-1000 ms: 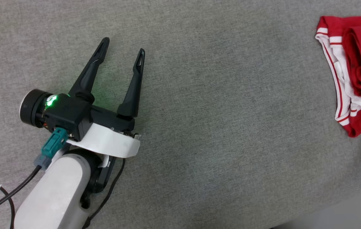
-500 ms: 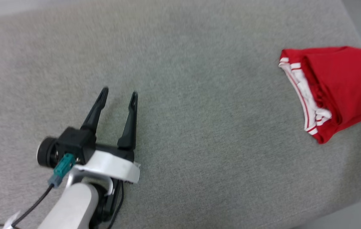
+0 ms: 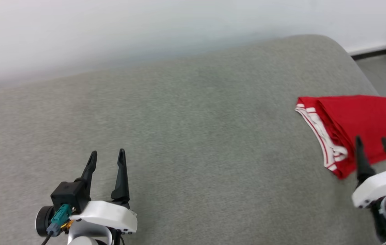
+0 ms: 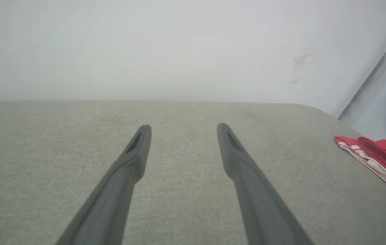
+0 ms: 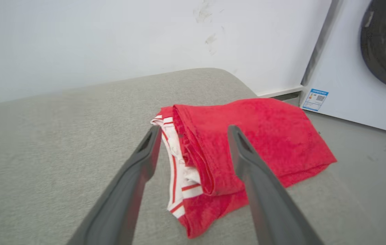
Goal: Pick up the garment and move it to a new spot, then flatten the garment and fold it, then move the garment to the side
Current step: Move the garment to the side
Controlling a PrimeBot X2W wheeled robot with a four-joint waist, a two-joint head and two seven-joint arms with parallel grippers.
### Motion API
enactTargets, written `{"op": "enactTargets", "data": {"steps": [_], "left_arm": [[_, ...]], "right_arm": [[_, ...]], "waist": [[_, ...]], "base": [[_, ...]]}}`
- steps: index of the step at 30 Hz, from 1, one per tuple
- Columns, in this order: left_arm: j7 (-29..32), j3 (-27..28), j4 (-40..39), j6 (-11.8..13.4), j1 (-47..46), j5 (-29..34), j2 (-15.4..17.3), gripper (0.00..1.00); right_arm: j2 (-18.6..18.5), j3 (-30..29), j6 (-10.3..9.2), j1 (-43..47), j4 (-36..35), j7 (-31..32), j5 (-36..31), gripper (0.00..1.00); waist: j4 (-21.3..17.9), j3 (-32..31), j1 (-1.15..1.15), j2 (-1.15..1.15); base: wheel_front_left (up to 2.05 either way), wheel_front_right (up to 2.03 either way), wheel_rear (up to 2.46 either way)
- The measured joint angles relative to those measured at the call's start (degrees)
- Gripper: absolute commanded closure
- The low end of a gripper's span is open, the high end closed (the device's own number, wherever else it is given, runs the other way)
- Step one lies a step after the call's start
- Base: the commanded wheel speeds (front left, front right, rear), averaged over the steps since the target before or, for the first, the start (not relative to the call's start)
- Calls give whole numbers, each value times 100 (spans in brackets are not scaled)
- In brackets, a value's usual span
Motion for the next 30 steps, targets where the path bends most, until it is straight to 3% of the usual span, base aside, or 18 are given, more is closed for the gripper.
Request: {"op": "enactTargets", "data": {"steps": [15,30], "left_arm": [[-157,360,249,-168,320,83,134,0],[-165,412,442,-452,778,208,120,0]], "right_arm": [[702,337,0,1354,-2472,616,-191,0],[853,287,0,2286,-3414,1115,-445,0]], "waist": [[1162,-620,0,0],[1278,-1090,0,0]], "base": [[0,0,0],[0,0,0]]}}
